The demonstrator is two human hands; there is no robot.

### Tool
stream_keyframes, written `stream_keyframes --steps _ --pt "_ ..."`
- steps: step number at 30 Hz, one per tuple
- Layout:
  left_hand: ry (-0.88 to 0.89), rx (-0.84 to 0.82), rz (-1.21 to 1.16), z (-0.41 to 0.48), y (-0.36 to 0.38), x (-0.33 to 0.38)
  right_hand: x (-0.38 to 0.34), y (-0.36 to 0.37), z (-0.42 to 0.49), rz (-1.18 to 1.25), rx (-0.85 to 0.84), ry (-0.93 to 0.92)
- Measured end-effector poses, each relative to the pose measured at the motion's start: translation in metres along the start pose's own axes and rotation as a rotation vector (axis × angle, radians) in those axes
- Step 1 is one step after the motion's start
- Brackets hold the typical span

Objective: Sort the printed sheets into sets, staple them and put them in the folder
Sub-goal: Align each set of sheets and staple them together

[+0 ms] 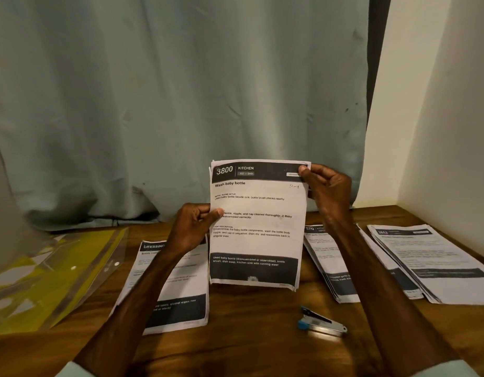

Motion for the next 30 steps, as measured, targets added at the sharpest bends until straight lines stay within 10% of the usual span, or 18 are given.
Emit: stream_keyframes --steps 30 --pt "-0.214 -0.137 -0.062 -0.03 -0.033 0.041 -0.013 -0.006 -0.012 -0.12 -0.139 0.112"
Point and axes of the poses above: each hand's wrist, its own z-axis towards the middle knuckle, its own y-axis out of the palm, x = y × z, the point moved 3 cm from there along z, towards the middle knuckle, and after that the axes turned 7 degrees about x, right-handed, at the moved point
